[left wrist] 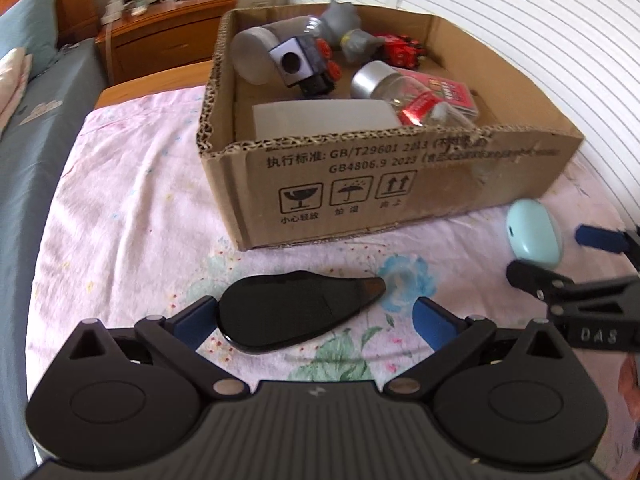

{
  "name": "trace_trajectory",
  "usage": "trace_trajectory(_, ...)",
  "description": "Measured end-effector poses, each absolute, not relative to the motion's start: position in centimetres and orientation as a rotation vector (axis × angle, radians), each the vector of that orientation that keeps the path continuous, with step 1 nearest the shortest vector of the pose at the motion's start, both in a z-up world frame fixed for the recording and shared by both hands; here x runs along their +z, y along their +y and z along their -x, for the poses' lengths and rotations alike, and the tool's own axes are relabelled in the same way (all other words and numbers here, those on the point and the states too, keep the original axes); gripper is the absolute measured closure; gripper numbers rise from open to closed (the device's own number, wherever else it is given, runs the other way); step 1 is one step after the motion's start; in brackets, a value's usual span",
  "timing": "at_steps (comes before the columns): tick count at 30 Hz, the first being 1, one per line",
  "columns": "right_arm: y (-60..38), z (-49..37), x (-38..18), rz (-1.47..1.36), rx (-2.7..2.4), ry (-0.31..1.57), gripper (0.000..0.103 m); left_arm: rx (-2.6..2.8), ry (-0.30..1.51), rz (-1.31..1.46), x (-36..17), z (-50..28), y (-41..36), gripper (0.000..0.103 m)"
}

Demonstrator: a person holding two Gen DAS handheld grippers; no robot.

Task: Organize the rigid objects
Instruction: 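Grasp the black oval object with the left tool while the right approaches the mint-green round case, then grasp the mint-green round case with the right tool while the left holds the black object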

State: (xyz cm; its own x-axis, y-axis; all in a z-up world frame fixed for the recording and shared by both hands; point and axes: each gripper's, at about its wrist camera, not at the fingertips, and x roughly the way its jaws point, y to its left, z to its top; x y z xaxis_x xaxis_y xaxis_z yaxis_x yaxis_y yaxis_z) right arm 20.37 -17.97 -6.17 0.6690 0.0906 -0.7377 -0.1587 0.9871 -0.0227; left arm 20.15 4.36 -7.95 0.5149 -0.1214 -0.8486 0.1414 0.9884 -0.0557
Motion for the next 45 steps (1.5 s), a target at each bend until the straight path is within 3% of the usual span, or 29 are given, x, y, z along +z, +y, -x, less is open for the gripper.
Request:
trace_trajectory(16,-18.2,-19.8,-6.4,0.094,0.16,0.794,0.0,0.014,0.955,0.027,-8.7,-19.1,3.5,0.001)
trace_trajectory(22,-18.2,-19.7,-6.4,0.094,0.16,0.785,0.0,-0.014,0.9,0.008,-8.4,-18.6,3.5,0.013)
trace_trajectory(45,-14.6,-19.9,-6.4,0.156,0.355,0.756,0.0,-0.081,0.877,-0.012,-8.6,-16.7,5.8,0.014)
